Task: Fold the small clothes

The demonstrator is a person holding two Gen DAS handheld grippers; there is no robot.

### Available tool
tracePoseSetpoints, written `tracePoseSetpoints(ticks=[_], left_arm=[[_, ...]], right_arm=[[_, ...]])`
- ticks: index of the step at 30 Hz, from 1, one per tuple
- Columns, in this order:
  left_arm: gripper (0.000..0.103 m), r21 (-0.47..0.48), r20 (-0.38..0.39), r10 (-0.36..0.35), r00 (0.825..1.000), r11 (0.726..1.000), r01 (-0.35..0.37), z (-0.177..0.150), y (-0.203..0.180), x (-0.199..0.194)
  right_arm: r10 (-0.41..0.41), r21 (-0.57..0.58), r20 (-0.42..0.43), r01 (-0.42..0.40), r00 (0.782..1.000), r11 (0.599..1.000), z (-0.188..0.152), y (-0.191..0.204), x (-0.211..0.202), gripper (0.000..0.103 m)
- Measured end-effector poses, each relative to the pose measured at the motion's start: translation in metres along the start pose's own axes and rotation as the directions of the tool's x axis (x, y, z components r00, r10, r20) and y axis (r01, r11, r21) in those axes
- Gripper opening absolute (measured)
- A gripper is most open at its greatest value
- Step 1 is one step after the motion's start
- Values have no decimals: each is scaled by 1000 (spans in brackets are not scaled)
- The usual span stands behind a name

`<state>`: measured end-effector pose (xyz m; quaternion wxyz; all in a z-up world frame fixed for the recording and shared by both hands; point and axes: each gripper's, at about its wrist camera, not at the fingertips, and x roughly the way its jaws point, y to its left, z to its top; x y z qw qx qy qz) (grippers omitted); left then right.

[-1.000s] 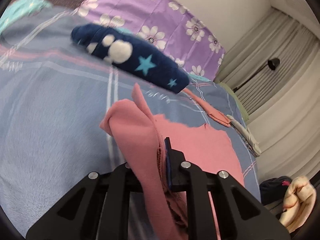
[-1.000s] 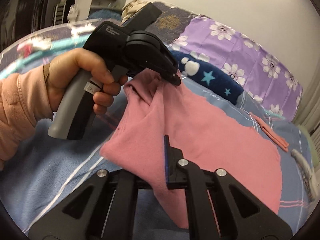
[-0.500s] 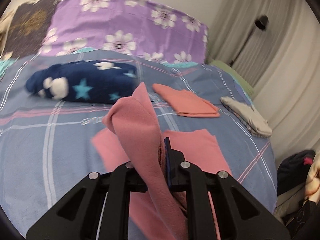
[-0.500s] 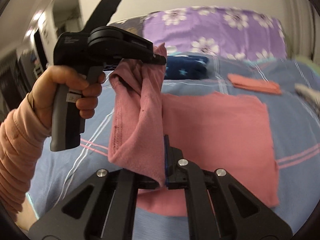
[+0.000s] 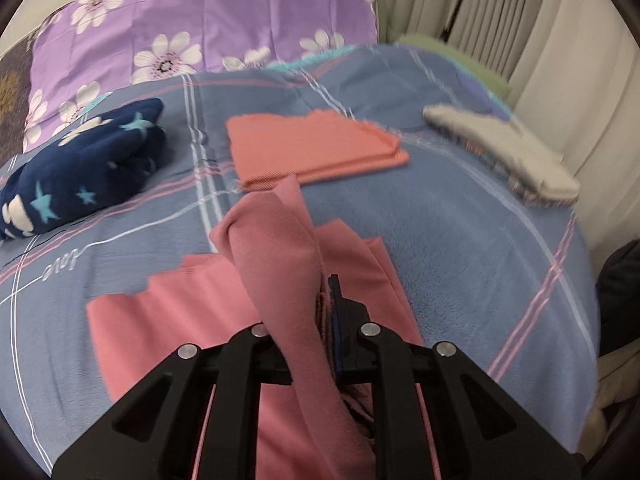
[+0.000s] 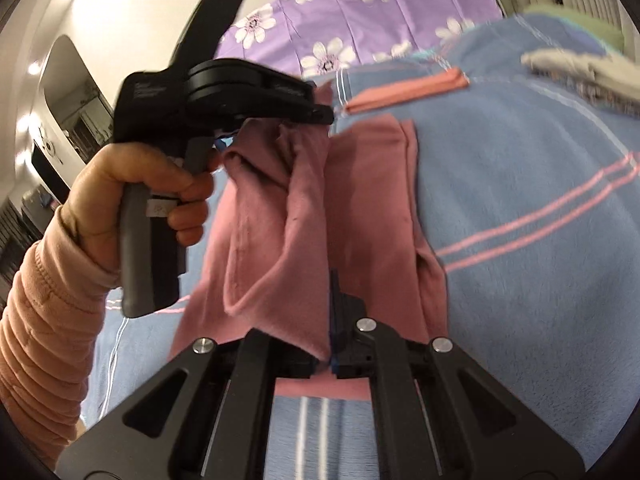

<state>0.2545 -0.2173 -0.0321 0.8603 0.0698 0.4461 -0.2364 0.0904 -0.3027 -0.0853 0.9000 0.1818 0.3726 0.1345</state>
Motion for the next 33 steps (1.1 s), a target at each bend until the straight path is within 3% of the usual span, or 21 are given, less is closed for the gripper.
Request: tracePoseSetpoints(ticks=[10, 12, 15, 18, 22, 25, 29, 33], left_arm=[[16, 137, -31, 116, 993, 984, -110, -3, -35, 27], [34, 144, -21, 96, 995, 985, -92, -1, -40, 26], [47, 170, 28, 62, 998, 983, -65, -3, -51, 9], [59, 226, 92, 80, 993, 969, -99, -9, -63, -14], [73, 273, 184, 113, 976, 948, -162, -42, -62, -61], [77, 273, 225, 128, 966, 943, -188, -93, -46, -98], [77, 233, 156, 143, 977, 956, -177, -169, -22, -122], [77, 185, 101, 150, 983, 968, -167, -214, -8, -125]], right_arm=[[71, 50, -9, -70, 997, 996, -12, -15, -3, 5], [88, 67, -14, -87, 996, 994, -17, -17, -4, 5], [127, 109, -14, -124, 992, 986, -23, -23, -11, 5], [171, 148, -16, -167, 985, 975, -26, -30, -12, 5], [218, 191, -19, -211, 976, 959, -29, -36, -14, 6], [235, 200, -16, -227, 972, 953, -31, -38, -16, 9], [236, 208, -16, -228, 972, 951, -30, -40, -18, 11], [226, 217, 0, -220, 974, 951, -35, -41, -24, 20]])
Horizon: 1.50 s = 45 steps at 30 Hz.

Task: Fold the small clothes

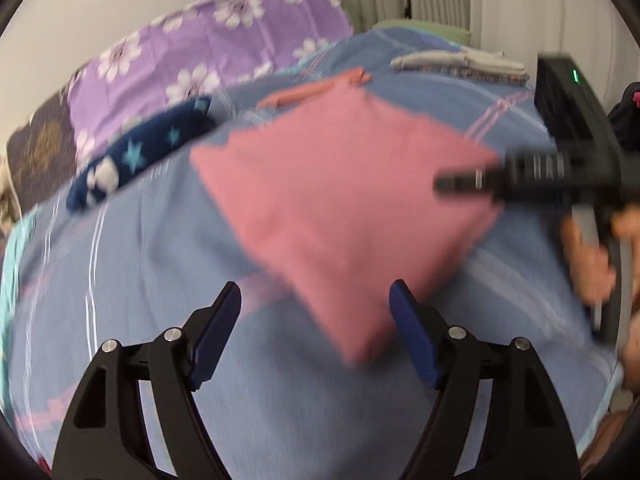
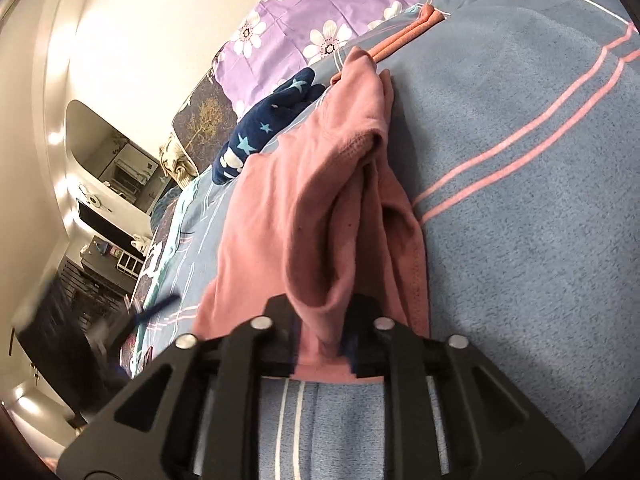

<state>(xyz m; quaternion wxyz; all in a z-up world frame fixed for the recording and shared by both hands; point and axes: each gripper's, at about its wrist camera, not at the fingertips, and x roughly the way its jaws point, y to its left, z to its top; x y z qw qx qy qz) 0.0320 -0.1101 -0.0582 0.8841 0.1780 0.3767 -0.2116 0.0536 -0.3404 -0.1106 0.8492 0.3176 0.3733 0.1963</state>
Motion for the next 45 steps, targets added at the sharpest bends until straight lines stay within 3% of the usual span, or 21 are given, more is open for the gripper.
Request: tracePoseSetpoints(ticks=[5, 9, 11, 13, 15, 24, 27, 31, 35, 39, 41, 43, 45], left_arm=[[74, -52, 30, -16, 999, 998, 18, -9, 6, -4], [74, 14, 63, -41, 997, 999, 40, -9, -12, -10], [72, 61, 59, -10, 998, 998, 7, -10, -20, -6], [63, 89, 51, 30, 998, 995, -35, -13, -23, -3], [45, 81, 43, 44, 998, 996, -47, -15, -20, -1], [44, 14, 21, 56, 998, 998, -56, -8, -14, 6], [43, -32, 47, 62, 997, 998, -61, 0, -12, 7], [27, -87, 107, 64, 992, 995, -55, 6, -6, -7], [12, -58, 66, 99, 993, 994, -95, 1, -9, -3], [7, -58, 23, 117, 993, 992, -115, -11, -11, -3], [7, -58, 22, 103, 994, 993, -101, -16, -10, -6], [7, -44, 26, 87, 996, 995, -86, -18, -12, -8], [7, -13, 34, 69, 997, 998, -69, -20, -16, -12]], right_arm=[[-18, 12, -6, 18, 1000, 1000, 2, -6, 2, 17], [-17, 36, -7, 17, 1000, 999, 10, -11, 12, 13], [-17, 39, -6, 17, 1000, 999, 10, -12, 14, 12], [-12, 44, -6, 12, 1000, 999, 12, -12, 15, 12], [-4, 51, -8, 5, 1000, 999, 12, -14, 16, 12], [4, 51, -6, -3, 1000, 999, 13, -14, 16, 12], [1, 49, -5, -1, 1000, 999, 13, -15, 16, 12], [0, 43, -13, 0, 1000, 999, 13, -12, 16, 9], [-5, 23, -15, 5, 1000, 1000, 15, -3, 16, 5], [115, 69, 27, -117, 993, 991, 23, 11, -10, 4], [70, 52, 17, -71, 997, 996, 25, 15, -14, 5], [-52, 17, -16, 52, 999, 999, 23, 11, -8, 6], [-156, 8, -40, 157, 987, 988, 15, 1, 0, 14]])
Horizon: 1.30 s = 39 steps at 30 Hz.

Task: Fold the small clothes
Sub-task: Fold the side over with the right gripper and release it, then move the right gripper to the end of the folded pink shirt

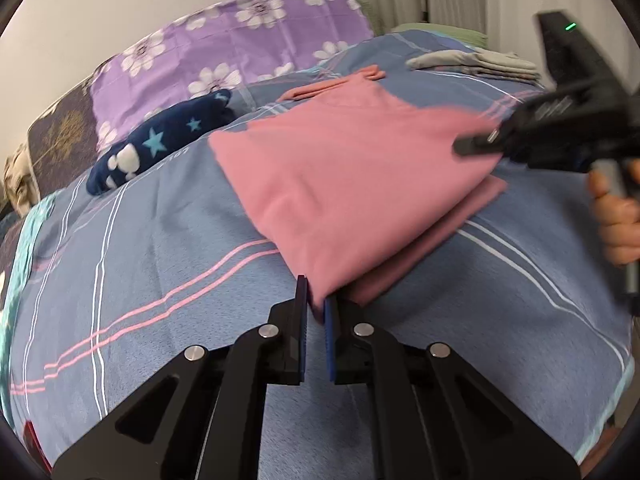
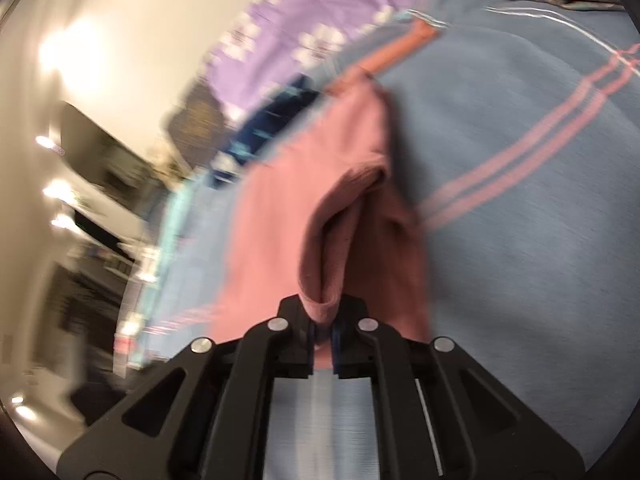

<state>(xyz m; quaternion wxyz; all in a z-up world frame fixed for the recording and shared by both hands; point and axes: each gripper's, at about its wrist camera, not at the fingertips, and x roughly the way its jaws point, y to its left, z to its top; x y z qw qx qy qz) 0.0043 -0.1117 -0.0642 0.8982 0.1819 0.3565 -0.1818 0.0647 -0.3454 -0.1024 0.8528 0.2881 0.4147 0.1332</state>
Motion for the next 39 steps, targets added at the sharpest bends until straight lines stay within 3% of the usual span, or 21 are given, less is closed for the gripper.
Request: tracePoseSetpoints(ticks=[2, 5, 7, 9, 11, 13, 14, 16, 17, 19, 21, 27, 31, 33, 36, 38, 39], left_arm=[[7, 22, -1, -21, 1000, 1000, 21, -2, -1, -5], [7, -11, 5, -115, 993, 993, 115, -1, 9, -18], [7, -52, 35, -174, 984, 983, 176, 4, 18, -29], [7, -71, 89, -194, 977, 977, 201, 14, 26, -37], [7, -62, 129, -186, 974, 979, 196, 23, 26, -36], [7, -60, 116, -184, 976, 980, 192, 27, 23, -21], [7, -67, 77, -192, 978, 978, 197, 27, 21, -6], [7, -74, -8, -197, 980, 978, 196, 20, 16, 21], [7, -72, -45, -196, 979, 979, 193, 10, 12, 34], [8, -65, -16, -197, 980, 978, 196, 6, 11, 32], [10, -68, -24, -211, 977, 975, 209, 6, 11, 31], [12, -60, -43, -204, 978, 978, 201, 9, 6, 32], [11, -109, 18, -238, 971, 965, 238, 21, 20, 15], [11, -110, 62, -218, 974, 968, 223, 33, 29, 10], [11, -101, 103, -164, 981, 980, 174, 55, 39, 13], [12, -104, 119, -166, 979, 978, 179, 69, 44, 21], [12, -115, 124, -159, 980, 978, 173, 75, 46, 27]], right_arm=[[-14, 3, 15, 14, 1000, 1000, -6, -7, 0, 14], [-49, -21, 63, 50, 997, 999, -6, -2, -16, 19], [-79, -88, 142, 92, 987, 992, -3, 13, -32, 19], [-46, -156, 177, 74, 983, 985, -4, 29, -41, 19], [20, -230, 163, 19, 986, 973, -5, 48, -37, 19], [22, -264, 135, 14, 991, 965, -7, 54, -26, 19], [-4, -268, 125, 38, 992, 963, -6, 54, -18, 19], [-132, -240, 92, 150, 987, 959, -7, 38, 4, 19], [-190, -217, 71, 201, 979, 955, -7, 27, 11, 10], [-136, -134, 46, 141, 990, 981, -6, 3, 12, 6], [-134, -139, 28, 137, 991, 981, -5, 0, 10, 6], [-247, -271, 61, 254, 967, 928, -13, 23, 16, 9], [-228, -285, 56, 235, 972, 929, -12, 31, 6, 9], [-191, -307, 96, 212, 977, 928, -4, 41, -5, 9], [-168, -349, 194, 228, 967, 909, 14, 57, -17, 10], [-109, -400, 183, 175, 977, 900, 30, 64, -14, 13], [-136, -409, 192, 205, 972, 889, 37, 66, -9, 13]])
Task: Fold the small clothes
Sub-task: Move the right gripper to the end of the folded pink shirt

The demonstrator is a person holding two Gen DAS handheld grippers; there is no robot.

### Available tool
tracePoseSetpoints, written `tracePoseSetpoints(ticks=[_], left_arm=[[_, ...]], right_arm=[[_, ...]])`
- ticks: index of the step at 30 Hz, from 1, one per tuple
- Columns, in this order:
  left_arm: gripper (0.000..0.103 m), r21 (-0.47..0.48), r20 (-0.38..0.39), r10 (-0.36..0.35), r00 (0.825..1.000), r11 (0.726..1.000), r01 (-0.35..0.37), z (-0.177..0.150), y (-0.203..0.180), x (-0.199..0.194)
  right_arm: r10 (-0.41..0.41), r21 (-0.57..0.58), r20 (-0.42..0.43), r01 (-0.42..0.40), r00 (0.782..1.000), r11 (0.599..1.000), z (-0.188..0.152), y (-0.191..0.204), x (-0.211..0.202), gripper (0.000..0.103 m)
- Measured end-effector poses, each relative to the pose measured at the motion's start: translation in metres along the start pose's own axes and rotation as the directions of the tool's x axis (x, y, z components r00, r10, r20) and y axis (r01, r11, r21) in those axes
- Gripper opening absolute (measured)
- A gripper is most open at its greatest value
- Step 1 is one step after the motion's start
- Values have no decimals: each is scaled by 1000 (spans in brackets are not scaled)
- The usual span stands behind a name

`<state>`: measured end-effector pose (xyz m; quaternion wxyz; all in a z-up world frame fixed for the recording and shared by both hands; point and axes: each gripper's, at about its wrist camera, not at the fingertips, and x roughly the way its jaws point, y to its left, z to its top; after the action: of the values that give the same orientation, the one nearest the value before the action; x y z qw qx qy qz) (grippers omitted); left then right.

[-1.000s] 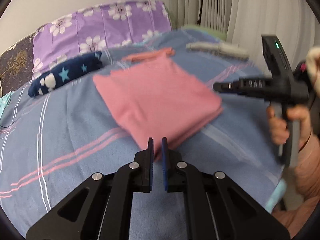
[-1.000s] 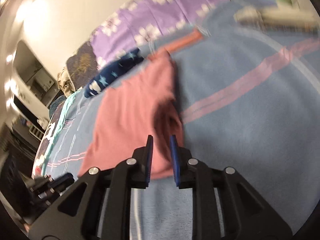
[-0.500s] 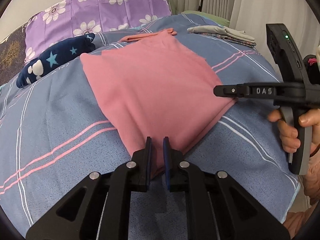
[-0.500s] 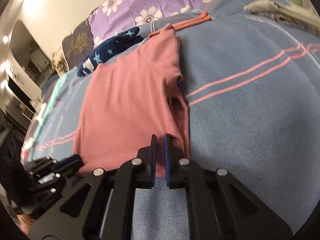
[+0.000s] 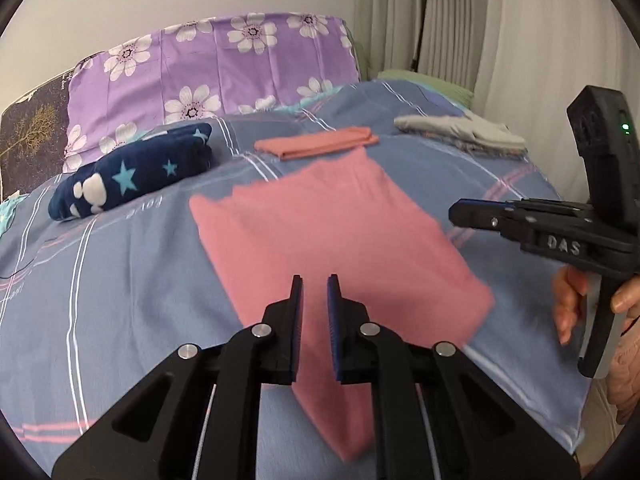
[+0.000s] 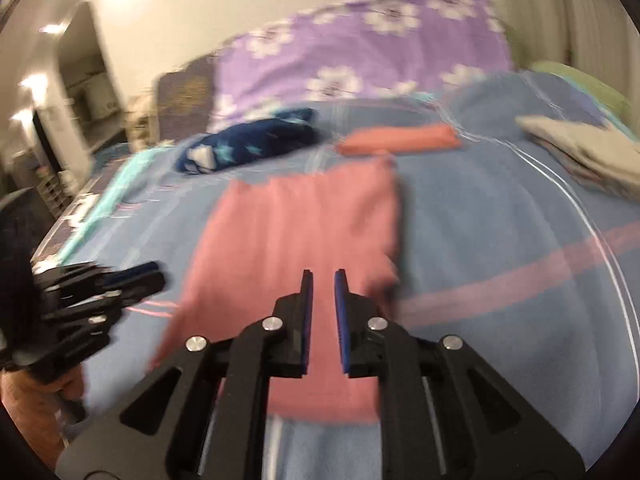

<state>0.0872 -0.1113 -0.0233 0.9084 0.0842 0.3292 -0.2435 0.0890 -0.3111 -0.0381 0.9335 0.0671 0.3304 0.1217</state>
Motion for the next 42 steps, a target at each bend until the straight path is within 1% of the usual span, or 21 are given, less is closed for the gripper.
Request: tracePoseSetpoints(ticks=[1, 3, 6, 7, 8, 9, 11, 15, 17, 19, 22, 25, 27, 28, 29, 30, 32, 35, 36, 38, 42], left_arm=[[12, -6, 0, 6, 1000, 1000, -6, 3, 2, 4], [15, -39, -19, 14, 1000, 999, -14, 7, 8, 22], [18, -99, -113, 4, 994, 995, -16, -5, 22, 49], [20, -105, -146, 15, 989, 994, -30, -11, 24, 58], [22, -104, -129, 10, 992, 994, -24, -18, 26, 61], [22, -106, -118, 4, 993, 994, -16, -18, 27, 59], [23, -86, -118, 6, 993, 996, -16, -19, 24, 55], [28, -71, -104, 14, 994, 997, -21, -20, 21, 54], [33, -88, -94, -8, 996, 996, 0, -20, 23, 52], [37, -95, -89, -21, 996, 995, 13, -19, 22, 51], [41, -86, -88, -26, 996, 996, 18, -20, 19, 51], [45, -81, -86, -36, 996, 996, 29, -20, 18, 51], [47, -82, -83, -45, 996, 996, 38, -21, 17, 51], [47, -84, -83, -49, 995, 996, 42, -22, 18, 51], [47, -86, -83, -52, 995, 995, 44, -22, 18, 51], [47, -87, -83, -51, 995, 995, 44, -22, 18, 52], [47, -84, -85, -47, 995, 996, 40, -23, 18, 52], [48, -71, -84, -44, 995, 997, 38, -24, 15, 50], [50, -71, -83, -47, 995, 997, 41, -24, 15, 50], [50, -75, -81, -54, 995, 996, 48, -25, 16, 49], [50, -71, -82, -49, 995, 997, 43, -25, 15, 48]], right_arm=[[-28, 5, 1, 28, 1000, 1000, 6, -1, 6, 16], [15, 47, -32, -13, 999, 999, 19, -6, 23, 15], [49, 96, -124, -37, 991, 995, 27, -18, 57, 14], [16, 93, -159, -1, 987, 996, 24, -22, 68, 14], [-83, 81, -217, 103, 973, 991, 16, -31, 86, 10], [-123, 87, -235, 147, 964, 985, 10, -38, 93, 11], [-93, 100, -210, 116, 973, 988, 5, -44, 91, 11], [-194, 2, -190, 198, 962, 980, 15, -25, 77, 15], [-160, -52, -148, 153, 976, 987, 28, -8, 68, 15], [-137, -79, -135, 128, 981, 989, 42, 6, 70, 15], [-45, -98, -188, 27, 981, 995, 66, 26, 95, 15], [36, -95, -274, -64, 961, 993, 76, 46, 130, 15], [82, -84, -340, -117, 937, 989, 78, 59, 157, 15], [59, -95, -363, -100, 930, 991, 77, 63, 170, 14], [0, -125, -374, -51, 927, 991, 75, 65, 183, 13], [-56, -162, -357, -3, 932, 987, 75, 65, 195, 10], [-73, -150, -336, 23, 939, 988, 81, 63, 201, 8], [-68, -91, -311, 42, 948, 995, 87, 52, 190, 4], [-62, -75, -291, 42, 955, 996, 89, 46, 181, 5], [-71, -58, -252, 58, 965, 997, 90, 33, 161, 13], [-67, -11, -201, 66, 977, 998, 83, -9, 118, 15]])
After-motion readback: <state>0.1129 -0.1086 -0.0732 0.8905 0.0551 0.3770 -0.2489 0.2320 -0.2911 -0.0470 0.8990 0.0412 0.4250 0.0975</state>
